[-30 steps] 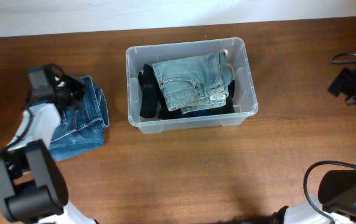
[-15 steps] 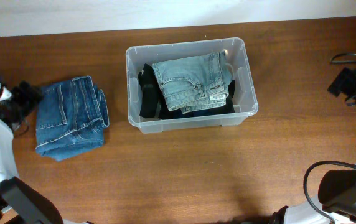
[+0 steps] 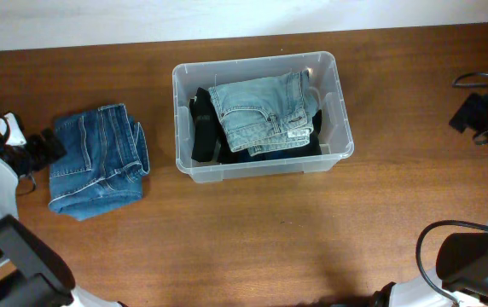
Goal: Pack container
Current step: 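Lower the left gripper and grasp the dark blue jeans' edge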
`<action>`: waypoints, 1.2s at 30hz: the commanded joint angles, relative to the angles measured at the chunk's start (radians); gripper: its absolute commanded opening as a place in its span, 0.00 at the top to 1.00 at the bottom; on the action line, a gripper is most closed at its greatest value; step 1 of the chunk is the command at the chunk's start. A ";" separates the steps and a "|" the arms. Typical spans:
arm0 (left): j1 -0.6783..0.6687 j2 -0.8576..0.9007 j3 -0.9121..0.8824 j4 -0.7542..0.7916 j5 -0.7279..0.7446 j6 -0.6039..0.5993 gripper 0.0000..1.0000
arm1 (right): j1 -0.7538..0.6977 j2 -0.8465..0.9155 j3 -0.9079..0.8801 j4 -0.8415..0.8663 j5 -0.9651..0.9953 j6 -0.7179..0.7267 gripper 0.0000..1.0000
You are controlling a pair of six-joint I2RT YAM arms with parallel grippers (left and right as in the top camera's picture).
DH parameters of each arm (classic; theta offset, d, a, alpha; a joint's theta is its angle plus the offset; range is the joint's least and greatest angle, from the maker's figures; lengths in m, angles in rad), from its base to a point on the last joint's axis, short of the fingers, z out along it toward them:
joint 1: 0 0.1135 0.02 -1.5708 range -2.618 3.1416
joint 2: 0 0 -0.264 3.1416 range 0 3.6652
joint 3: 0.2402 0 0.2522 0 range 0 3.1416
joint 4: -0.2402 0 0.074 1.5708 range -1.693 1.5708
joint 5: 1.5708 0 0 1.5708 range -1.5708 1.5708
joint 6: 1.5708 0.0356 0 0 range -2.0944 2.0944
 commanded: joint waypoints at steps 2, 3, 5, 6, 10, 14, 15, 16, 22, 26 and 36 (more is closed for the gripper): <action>0.003 0.055 -0.001 0.005 -0.014 0.070 0.01 | -0.002 0.007 0.002 0.000 0.012 -0.003 0.02; 0.003 0.064 -0.001 0.005 -0.009 0.071 0.01 | -0.002 0.007 0.002 0.000 0.012 -0.003 0.02; 0.003 0.082 -0.001 0.005 0.011 0.070 0.01 | -0.002 0.007 0.002 0.000 0.012 -0.003 0.02; 0.003 0.091 -0.001 0.005 0.020 0.070 0.01 | -0.002 0.007 0.002 0.000 0.012 -0.003 0.02; 0.004 0.126 -0.001 0.000 0.047 0.069 0.01 | -0.002 0.007 0.002 0.000 0.012 -0.003 0.02; 0.005 0.161 -0.001 -0.003 0.065 0.069 0.01 | -0.002 0.007 0.002 0.000 0.012 -0.003 0.02; 0.006 0.164 -0.001 -0.005 0.074 0.070 0.01 | -0.002 0.007 0.002 0.000 0.012 -0.003 0.02; 0.006 0.171 -0.001 -0.005 0.075 0.069 0.01 | -0.002 0.007 0.002 0.000 0.012 -0.003 0.02; 0.006 0.199 -0.001 -0.019 0.119 0.069 0.01 | -0.002 0.007 0.002 0.000 0.012 -0.003 0.01; 0.006 0.216 -0.002 -0.028 0.169 0.070 0.01 | -0.002 0.007 0.002 0.000 0.012 -0.003 0.02; 0.006 0.225 -0.003 -0.051 0.321 0.070 0.07 | -0.002 0.007 0.002 0.000 0.012 -0.003 0.02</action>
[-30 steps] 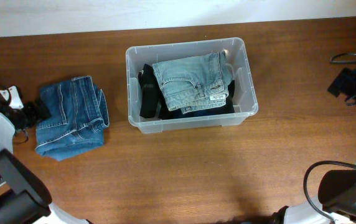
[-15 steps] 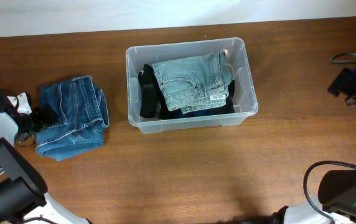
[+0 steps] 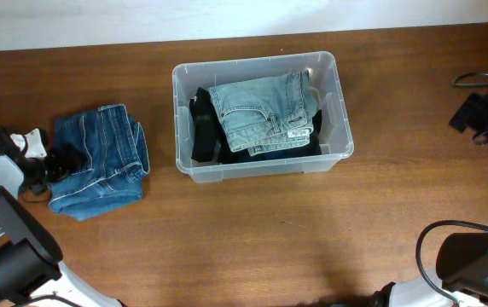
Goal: Pack container
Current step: 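Lower the left gripper and grasp the dark blue jeans' edge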
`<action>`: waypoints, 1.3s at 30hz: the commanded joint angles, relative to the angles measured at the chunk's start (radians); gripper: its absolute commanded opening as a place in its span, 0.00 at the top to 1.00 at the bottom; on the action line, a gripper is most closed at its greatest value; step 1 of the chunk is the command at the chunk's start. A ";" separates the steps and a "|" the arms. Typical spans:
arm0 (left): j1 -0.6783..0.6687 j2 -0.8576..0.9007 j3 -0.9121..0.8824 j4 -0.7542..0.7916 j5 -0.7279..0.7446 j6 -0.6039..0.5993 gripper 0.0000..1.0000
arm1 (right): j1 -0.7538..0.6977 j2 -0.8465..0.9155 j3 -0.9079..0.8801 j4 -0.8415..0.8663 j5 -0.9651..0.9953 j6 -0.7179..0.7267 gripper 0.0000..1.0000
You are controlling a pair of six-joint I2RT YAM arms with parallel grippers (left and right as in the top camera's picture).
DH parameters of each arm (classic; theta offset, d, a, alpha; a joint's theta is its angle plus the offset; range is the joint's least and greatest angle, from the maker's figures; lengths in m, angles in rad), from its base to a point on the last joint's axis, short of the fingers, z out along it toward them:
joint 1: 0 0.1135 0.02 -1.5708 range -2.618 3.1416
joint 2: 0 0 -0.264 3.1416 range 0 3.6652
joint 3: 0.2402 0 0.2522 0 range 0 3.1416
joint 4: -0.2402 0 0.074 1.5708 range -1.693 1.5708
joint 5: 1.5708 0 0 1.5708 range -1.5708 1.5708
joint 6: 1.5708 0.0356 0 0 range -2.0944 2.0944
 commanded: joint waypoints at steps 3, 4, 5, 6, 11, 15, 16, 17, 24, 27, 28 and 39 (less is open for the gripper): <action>-0.011 0.040 -0.004 -0.029 0.117 0.021 0.24 | -0.002 0.007 0.002 0.000 0.012 -0.003 0.02; -0.011 0.040 -0.004 -0.033 0.116 0.021 0.30 | -0.002 0.007 0.002 0.000 0.012 -0.003 0.02; -0.011 0.040 -0.004 -0.035 0.116 0.021 0.34 | -0.002 0.007 0.002 0.000 0.012 -0.003 0.02; -0.011 0.040 -0.004 -0.036 0.116 0.021 0.39 | -0.002 0.007 0.002 0.000 0.012 -0.003 0.02; -0.011 0.040 -0.004 -0.036 0.116 0.021 0.65 | -0.002 0.007 0.002 0.000 0.012 -0.003 0.02; -0.011 0.040 -0.004 -0.030 0.116 0.021 0.99 | -0.002 0.007 0.002 0.000 0.012 -0.003 0.02; -0.011 0.040 -0.001 -0.023 0.117 0.020 0.99 | -0.002 0.007 0.002 0.000 0.012 -0.003 0.02; -0.011 0.040 0.003 -0.024 0.117 0.020 1.00 | -0.002 0.007 0.002 0.000 0.012 -0.003 0.02; -0.012 0.037 0.114 -0.047 0.285 0.020 0.99 | -0.002 0.007 0.002 0.000 0.012 -0.003 0.02; -0.014 0.036 0.221 -0.096 0.385 0.016 0.99 | -0.002 0.007 0.002 0.000 0.012 -0.003 0.02; -0.014 0.036 0.262 -0.122 0.402 0.015 0.99 | -0.002 0.007 0.002 0.000 0.012 -0.003 0.02; -0.104 -0.004 0.732 -0.417 0.420 0.013 0.99 | -0.002 0.007 0.002 0.000 0.012 -0.003 0.02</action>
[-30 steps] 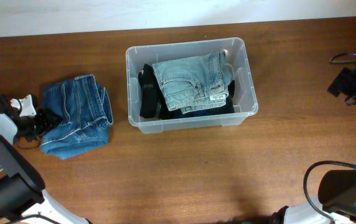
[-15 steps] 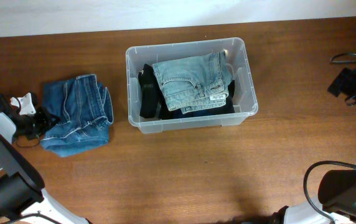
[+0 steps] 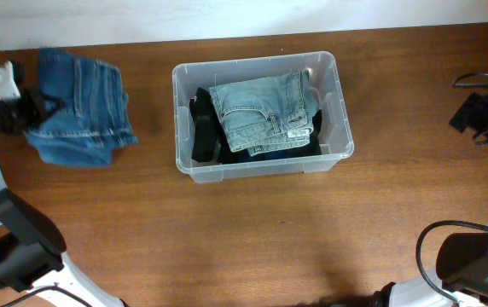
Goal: Pack container
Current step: 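Lower the left gripper and grasp the dark blue jeans' edge, then lift the dark blue jeans and swing them over the container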
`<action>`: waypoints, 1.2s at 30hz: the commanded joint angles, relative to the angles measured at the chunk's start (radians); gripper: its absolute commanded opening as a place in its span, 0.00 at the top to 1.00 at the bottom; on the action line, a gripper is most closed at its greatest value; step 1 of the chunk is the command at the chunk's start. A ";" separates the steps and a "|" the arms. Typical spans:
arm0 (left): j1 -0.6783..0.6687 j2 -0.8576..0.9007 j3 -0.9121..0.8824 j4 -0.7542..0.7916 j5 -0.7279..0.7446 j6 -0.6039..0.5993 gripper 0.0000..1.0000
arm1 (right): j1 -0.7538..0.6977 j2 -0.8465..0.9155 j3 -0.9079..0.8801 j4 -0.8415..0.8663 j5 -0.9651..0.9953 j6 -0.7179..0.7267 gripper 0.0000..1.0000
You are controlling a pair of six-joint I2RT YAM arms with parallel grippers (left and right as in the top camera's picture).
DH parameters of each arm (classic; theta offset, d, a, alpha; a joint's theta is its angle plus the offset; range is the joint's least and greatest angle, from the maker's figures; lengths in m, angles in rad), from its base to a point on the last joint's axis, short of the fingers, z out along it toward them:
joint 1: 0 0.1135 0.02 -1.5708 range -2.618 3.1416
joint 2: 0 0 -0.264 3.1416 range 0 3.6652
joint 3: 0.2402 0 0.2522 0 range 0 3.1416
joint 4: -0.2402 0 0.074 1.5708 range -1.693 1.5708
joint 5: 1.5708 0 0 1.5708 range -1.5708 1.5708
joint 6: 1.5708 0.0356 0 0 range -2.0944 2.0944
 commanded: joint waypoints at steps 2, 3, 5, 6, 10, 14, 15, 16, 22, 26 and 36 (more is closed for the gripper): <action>-0.068 -0.077 0.161 -0.055 0.113 -0.007 0.99 | -0.002 0.007 0.002 0.000 0.012 -0.003 0.01; -0.081 -0.089 0.175 -0.061 0.113 -0.015 0.99 | -0.002 0.007 0.002 0.000 0.012 -0.003 0.02; -0.125 -0.125 0.202 -0.064 0.121 -0.062 0.99 | -0.002 0.007 0.002 0.000 0.012 -0.003 0.02; -0.145 -0.142 0.208 -0.063 0.135 -0.071 0.99 | -0.002 0.007 0.002 0.000 0.012 -0.003 0.02; -0.225 -0.215 0.214 -0.063 0.189 -0.124 0.99 | -0.002 0.007 0.002 0.000 0.012 -0.003 0.02; -0.310 -0.291 0.214 -0.063 0.192 -0.159 0.99 | -0.002 0.007 0.002 0.000 0.012 -0.003 0.02; -0.331 -0.309 0.214 -0.062 0.191 -0.158 0.99 | -0.002 0.007 0.002 0.000 0.012 -0.003 0.02; -0.355 -0.330 0.214 -0.057 0.191 -0.158 1.00 | -0.002 0.007 0.002 0.000 0.012 -0.003 0.02; -0.491 -0.392 0.214 -0.041 0.190 -0.153 0.99 | -0.002 0.007 0.002 0.000 0.012 -0.003 0.02; -0.585 -0.382 0.211 -0.043 0.149 -0.056 0.99 | -0.002 0.007 0.002 0.000 0.012 -0.003 0.02; -0.772 -0.336 0.209 -0.049 -0.014 0.265 0.99 | -0.002 0.007 0.002 0.000 0.012 -0.003 0.02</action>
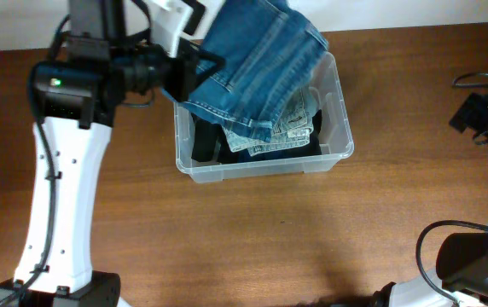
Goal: Pack container
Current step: 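Lift the dark blue jeans and swing them over the container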
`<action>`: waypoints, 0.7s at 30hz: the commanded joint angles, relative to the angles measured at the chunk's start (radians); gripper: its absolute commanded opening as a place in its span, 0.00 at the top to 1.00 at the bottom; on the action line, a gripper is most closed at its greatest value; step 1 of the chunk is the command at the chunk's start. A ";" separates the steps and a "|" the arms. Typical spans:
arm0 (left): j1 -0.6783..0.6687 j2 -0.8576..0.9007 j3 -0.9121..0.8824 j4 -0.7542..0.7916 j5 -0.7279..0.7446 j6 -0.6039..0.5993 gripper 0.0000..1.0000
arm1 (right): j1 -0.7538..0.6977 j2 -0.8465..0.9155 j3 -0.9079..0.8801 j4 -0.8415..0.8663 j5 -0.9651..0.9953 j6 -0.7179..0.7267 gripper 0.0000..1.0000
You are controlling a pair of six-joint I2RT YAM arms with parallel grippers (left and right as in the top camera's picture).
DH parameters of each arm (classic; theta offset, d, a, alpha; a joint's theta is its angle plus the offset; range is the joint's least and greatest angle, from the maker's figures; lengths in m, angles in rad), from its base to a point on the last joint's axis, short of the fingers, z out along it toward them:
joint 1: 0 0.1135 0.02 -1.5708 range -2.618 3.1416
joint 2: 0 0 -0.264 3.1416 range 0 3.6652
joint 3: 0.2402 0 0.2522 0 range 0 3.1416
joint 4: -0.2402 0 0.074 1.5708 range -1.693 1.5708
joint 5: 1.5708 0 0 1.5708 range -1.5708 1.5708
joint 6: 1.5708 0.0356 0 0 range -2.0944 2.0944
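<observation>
My left gripper [194, 61] hangs above the left rim of the clear plastic container [339, 128], shut on the folded dark blue jeans [257, 64]. The jeans are lifted and spread over the container's upper half. Below them, inside the container, lie light blue jeans [285, 128] on top of black clothing [203, 141]. The left arm [65, 170] stretches up from the table's lower left. The right gripper is not visible; only the right arm's base [470, 260] shows at the lower right.
Black cables and a dark device [476, 111] lie at the table's right edge. The brown wooden table [252, 239] surrounds the container, and a white wall runs along the back.
The left gripper has gone from the far upper left of the table to above the container, carrying the dark blue jeans, which now hang over the container's contents.
The dark jeans first lay folded on the table left of the container with the left gripper beside them. Then the gripper was at their left edge. Then they were raised at the upper left in the gripper. Now they are above the container.
</observation>
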 commanded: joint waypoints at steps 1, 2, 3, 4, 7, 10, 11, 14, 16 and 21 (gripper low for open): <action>-0.049 0.007 0.030 0.021 -0.074 0.161 0.99 | -0.002 0.007 0.002 0.000 0.012 -0.003 0.02; -0.063 0.017 0.030 0.014 -0.075 0.198 0.99 | -0.002 0.007 0.002 0.000 0.012 -0.003 0.02; -0.085 0.033 0.030 -0.002 -0.076 0.258 0.99 | -0.002 0.007 0.002 0.000 0.012 -0.003 0.02; -0.098 0.043 0.030 -0.012 -0.076 0.296 0.99 | -0.002 0.007 0.002 0.000 0.012 -0.003 0.02; -0.127 0.071 0.030 -0.029 -0.079 0.370 0.99 | -0.002 0.007 0.002 0.000 0.012 -0.003 0.02; -0.139 0.098 0.030 -0.029 -0.091 0.379 0.99 | -0.002 0.007 0.002 0.000 0.012 -0.003 0.02; -0.140 0.105 0.030 -0.034 -0.090 0.379 0.99 | -0.002 0.007 0.002 0.000 0.012 -0.003 0.02; -0.145 0.116 0.030 -0.062 -0.091 0.379 0.99 | -0.002 0.007 0.002 0.000 0.012 -0.003 0.02; -0.146 0.116 0.030 -0.089 -0.091 0.380 0.99 | -0.002 0.007 0.002 0.000 0.012 -0.003 0.02; -0.146 0.115 0.030 -0.133 -0.090 0.378 0.99 | -0.002 0.007 0.002 0.000 0.012 -0.003 0.02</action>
